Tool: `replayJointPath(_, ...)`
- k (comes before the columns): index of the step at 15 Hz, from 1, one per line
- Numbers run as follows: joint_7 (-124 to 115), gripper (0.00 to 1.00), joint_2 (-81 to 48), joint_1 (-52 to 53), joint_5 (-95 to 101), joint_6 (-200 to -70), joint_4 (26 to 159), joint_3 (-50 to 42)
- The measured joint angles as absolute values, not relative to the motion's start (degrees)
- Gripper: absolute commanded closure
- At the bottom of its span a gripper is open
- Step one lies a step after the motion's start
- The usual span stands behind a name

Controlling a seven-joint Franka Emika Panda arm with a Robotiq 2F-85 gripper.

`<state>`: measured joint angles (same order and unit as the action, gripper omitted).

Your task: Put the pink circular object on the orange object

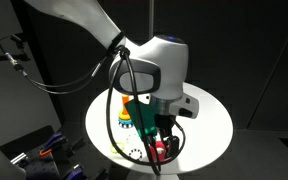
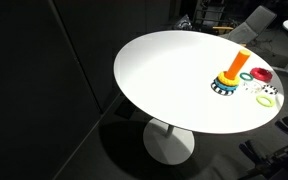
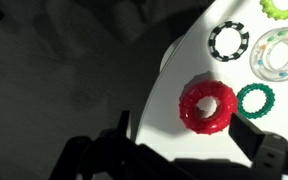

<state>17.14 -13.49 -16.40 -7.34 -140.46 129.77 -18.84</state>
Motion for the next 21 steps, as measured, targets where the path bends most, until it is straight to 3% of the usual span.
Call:
replayJointPath(11, 14.1, 0.0, -26.3, -17.2, -6.9, -143.9, 120.9, -15.7)
replayJointPath(21, 12.4, 0.0, -29.1, -17.2, -3.5, -144.6, 120.0, -14.6)
